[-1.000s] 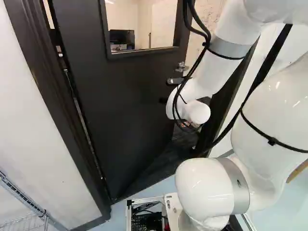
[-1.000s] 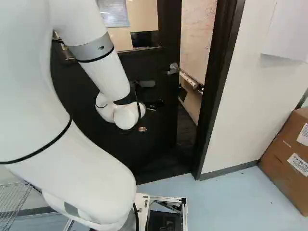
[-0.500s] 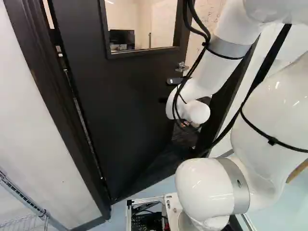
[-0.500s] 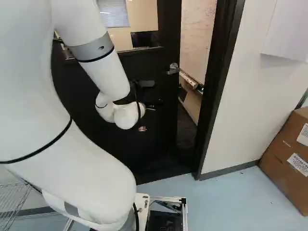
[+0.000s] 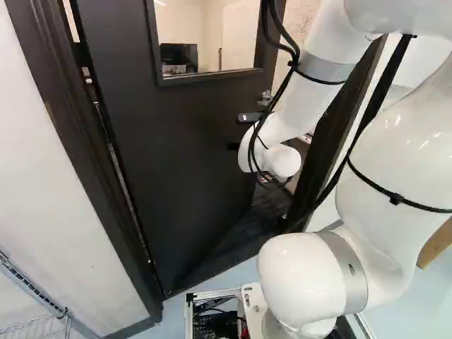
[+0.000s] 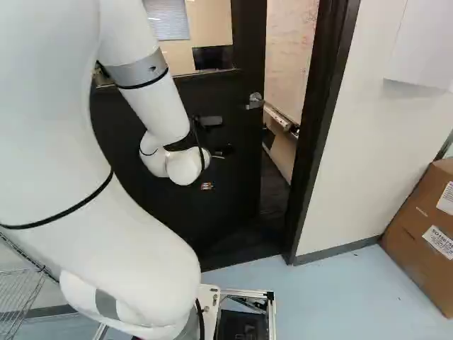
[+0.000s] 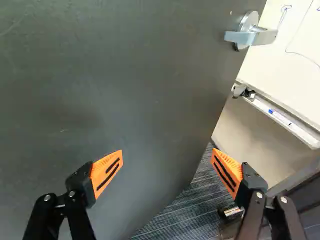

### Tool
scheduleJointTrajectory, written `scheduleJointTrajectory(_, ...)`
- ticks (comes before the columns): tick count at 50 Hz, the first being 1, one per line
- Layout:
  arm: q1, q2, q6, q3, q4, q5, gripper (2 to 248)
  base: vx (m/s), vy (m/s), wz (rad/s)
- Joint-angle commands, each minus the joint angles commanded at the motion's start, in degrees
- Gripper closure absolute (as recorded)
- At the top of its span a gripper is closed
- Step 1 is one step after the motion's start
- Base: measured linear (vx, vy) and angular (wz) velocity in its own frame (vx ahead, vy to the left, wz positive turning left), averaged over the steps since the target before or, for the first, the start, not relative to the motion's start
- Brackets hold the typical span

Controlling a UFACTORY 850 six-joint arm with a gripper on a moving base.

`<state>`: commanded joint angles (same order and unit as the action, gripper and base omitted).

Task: Open the door and move inside

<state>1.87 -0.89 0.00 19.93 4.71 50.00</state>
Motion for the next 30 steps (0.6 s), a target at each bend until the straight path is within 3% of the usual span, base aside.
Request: scheduleJointTrajectory(30, -4.30, 3.03, 0.00, 3.11, -1.06, 0.00, 3, 0.000, 0.000, 0.000)
